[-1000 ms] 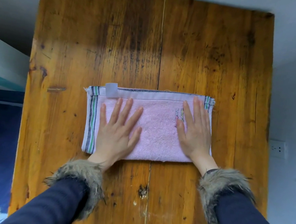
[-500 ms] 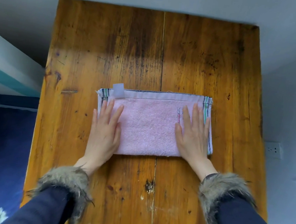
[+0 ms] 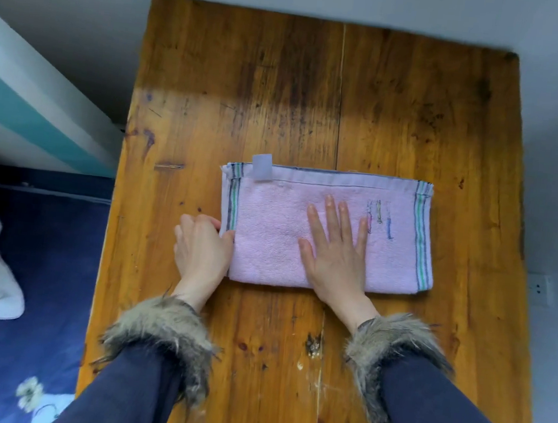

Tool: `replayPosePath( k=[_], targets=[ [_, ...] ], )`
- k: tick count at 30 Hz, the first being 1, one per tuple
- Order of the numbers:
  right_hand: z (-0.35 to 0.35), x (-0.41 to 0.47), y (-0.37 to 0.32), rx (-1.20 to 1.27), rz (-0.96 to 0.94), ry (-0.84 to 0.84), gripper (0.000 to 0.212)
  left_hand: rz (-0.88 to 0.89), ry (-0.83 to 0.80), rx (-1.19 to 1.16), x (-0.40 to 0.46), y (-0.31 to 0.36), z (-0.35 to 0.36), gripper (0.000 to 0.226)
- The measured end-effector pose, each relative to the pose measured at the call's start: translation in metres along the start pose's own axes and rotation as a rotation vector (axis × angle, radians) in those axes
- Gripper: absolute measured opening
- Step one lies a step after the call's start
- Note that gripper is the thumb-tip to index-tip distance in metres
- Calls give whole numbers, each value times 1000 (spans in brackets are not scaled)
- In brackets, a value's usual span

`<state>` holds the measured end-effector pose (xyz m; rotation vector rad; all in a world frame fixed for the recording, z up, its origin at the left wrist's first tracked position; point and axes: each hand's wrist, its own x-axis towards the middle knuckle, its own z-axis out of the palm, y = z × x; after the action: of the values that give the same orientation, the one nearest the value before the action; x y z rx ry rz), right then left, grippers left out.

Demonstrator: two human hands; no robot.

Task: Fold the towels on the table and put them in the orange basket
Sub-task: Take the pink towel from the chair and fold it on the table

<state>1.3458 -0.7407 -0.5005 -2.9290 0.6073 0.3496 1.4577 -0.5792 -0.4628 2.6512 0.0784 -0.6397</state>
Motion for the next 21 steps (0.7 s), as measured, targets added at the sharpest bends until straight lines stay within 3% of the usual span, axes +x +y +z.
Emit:
replayPosePath(
  k=[4,7,11,13,15,21],
  targets=[
    [2,0,-3,-2,20,15,59,-20,-63,13,3,5,-6,17],
    [1,0,-3,-5,19,0,59,-23,-92,-102,3,0,-9,8],
    [-1,1,-4,-10,26,-27,57,-200,-212,-483,5,-3,-19,30],
    [-3,2,-3,0,18,-53,57,-257,-325,-674,3,1,-29,30],
    [-7,3,-2,47,-9,-77,58,-198,-368,-726,-4,8,-38,22],
    [-34,-13,30,334,-81,-19,52,5,-271,-750,-35,51,-51,15]
  ],
)
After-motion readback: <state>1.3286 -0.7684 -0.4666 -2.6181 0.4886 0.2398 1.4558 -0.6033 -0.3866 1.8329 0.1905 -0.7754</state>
